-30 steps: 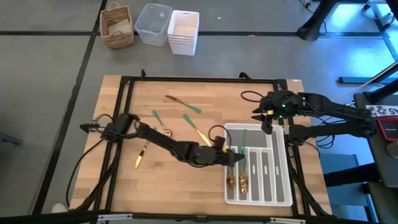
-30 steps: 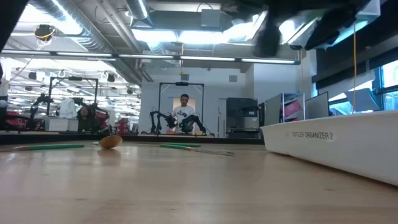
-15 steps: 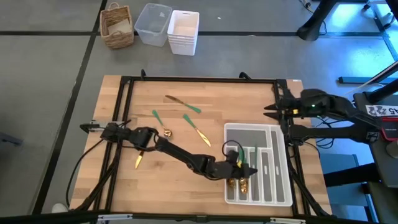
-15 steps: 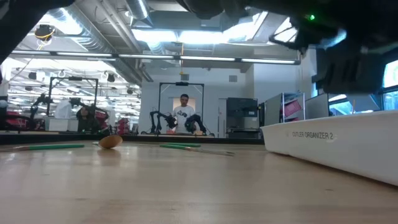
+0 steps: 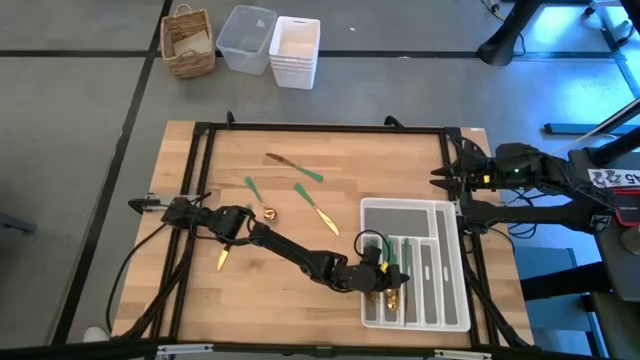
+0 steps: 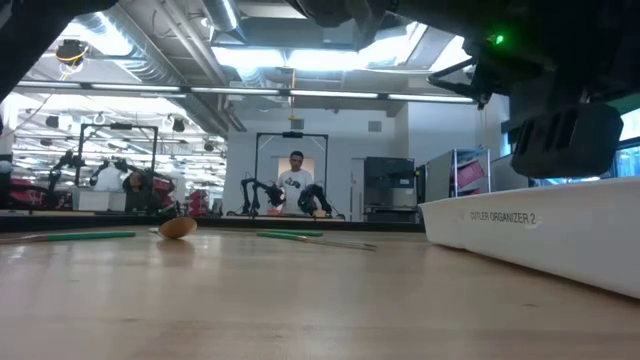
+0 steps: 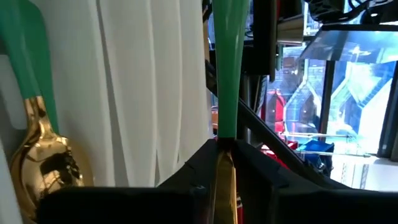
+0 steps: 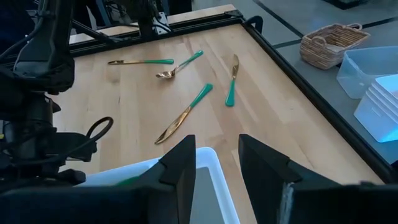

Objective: Sort silverware
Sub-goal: Put the green knife in the white silverware tray

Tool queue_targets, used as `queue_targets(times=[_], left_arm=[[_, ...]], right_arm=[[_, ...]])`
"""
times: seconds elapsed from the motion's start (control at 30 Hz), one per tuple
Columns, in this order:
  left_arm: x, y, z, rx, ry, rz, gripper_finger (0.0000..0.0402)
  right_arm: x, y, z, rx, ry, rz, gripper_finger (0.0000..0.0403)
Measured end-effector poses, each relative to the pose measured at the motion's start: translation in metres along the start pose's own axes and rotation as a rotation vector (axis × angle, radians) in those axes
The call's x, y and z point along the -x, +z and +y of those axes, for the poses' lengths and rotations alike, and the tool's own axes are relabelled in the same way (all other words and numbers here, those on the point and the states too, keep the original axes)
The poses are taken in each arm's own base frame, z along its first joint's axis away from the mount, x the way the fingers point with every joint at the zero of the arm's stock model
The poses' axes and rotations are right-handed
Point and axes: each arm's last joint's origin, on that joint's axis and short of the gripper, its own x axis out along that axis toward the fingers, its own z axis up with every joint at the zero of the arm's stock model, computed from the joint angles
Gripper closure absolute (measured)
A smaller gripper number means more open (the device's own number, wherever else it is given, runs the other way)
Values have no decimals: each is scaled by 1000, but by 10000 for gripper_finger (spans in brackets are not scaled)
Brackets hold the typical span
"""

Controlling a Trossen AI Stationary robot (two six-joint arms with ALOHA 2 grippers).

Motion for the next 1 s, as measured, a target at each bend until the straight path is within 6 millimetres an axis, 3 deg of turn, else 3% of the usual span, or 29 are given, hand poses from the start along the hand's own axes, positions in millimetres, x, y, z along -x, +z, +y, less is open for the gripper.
queue_targets(times=[0.37,0.67,0.73,0.83,1.0], left_arm=[[-2,8,-27,-61,5,-5,359],[-7,13,-21,-48,28,-17,359],[-12,11,-12,-33,24,-15,359],[-17,9,-6,-24,29,1,359],[-23,8,-4,2,8,0,359]], right_arm=[[0,0,0,-2,0,0,279],[0,0,0,-3,-1,0,279],[0,0,0,-39,-2,2,279],[-1,-5,-1,-131,-18,56,279],[-1,-10,-3,-133,-70,113,279]])
